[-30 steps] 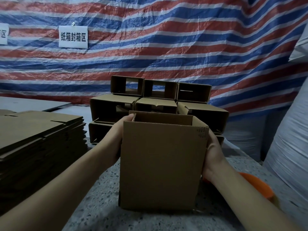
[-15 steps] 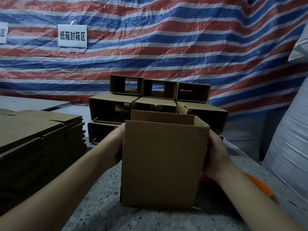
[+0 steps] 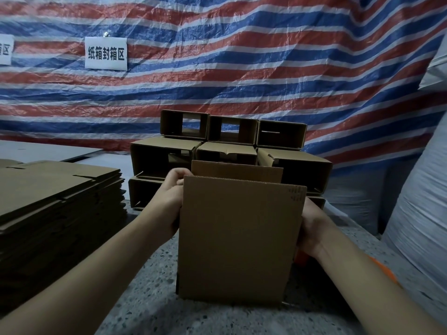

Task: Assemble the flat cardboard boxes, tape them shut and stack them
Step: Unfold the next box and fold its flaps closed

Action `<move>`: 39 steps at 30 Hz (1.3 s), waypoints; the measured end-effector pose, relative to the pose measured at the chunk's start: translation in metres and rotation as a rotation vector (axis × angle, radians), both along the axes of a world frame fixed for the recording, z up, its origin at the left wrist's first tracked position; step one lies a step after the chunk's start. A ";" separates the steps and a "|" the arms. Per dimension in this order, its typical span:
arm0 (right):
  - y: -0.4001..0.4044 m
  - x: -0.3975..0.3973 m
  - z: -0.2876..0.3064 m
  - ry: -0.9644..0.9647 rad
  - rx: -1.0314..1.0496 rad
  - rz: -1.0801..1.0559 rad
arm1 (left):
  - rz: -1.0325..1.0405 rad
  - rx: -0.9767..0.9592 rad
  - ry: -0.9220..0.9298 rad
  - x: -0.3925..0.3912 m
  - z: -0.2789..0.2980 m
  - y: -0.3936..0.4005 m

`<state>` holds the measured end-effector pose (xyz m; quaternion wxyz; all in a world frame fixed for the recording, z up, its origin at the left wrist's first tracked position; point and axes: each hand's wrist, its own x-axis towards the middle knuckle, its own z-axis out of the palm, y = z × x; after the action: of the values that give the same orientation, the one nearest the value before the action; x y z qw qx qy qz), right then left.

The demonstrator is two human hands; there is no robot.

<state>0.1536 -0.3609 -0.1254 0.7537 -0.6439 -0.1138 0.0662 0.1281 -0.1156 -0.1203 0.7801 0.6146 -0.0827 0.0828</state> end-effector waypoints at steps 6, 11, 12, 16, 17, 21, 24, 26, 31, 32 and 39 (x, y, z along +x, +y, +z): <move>-0.005 0.006 0.000 -0.070 0.066 -0.060 | 0.070 0.204 0.018 0.002 0.004 0.005; -0.004 0.010 -0.001 -0.125 0.088 -0.222 | 0.049 0.369 0.018 0.010 0.007 0.013; -0.003 0.008 0.000 -0.127 0.092 -0.235 | -0.046 0.363 0.018 0.010 0.009 0.018; -0.006 0.006 0.001 -0.122 0.042 -0.142 | -0.423 0.441 -0.106 0.009 0.009 0.038; -0.007 0.007 0.001 -0.122 0.031 -0.123 | -0.440 0.458 -0.112 0.007 0.008 0.040; -0.010 0.009 -0.001 -0.164 -0.060 -0.091 | -0.331 0.551 -0.134 0.001 0.009 0.037; -0.011 0.009 -0.001 -0.180 -0.133 -0.102 | -0.243 0.543 -0.105 0.001 0.010 0.031; -0.012 0.009 -0.002 -0.215 -0.191 -0.132 | -0.212 0.542 -0.086 0.003 0.010 0.029; -0.007 0.005 -0.002 -0.220 -0.199 -0.230 | -0.146 0.474 -0.075 0.008 0.006 0.023; -0.008 0.005 -0.002 -0.199 -0.186 -0.231 | -0.127 0.457 -0.076 0.009 0.006 0.021; -0.015 0.002 0.004 -0.265 -0.281 -0.096 | -0.050 0.317 -0.048 0.013 0.003 0.017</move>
<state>0.1561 -0.3760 -0.1216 0.6372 -0.7504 -0.1709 -0.0399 0.1410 -0.0988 -0.1171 0.6730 0.7255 -0.1286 0.0640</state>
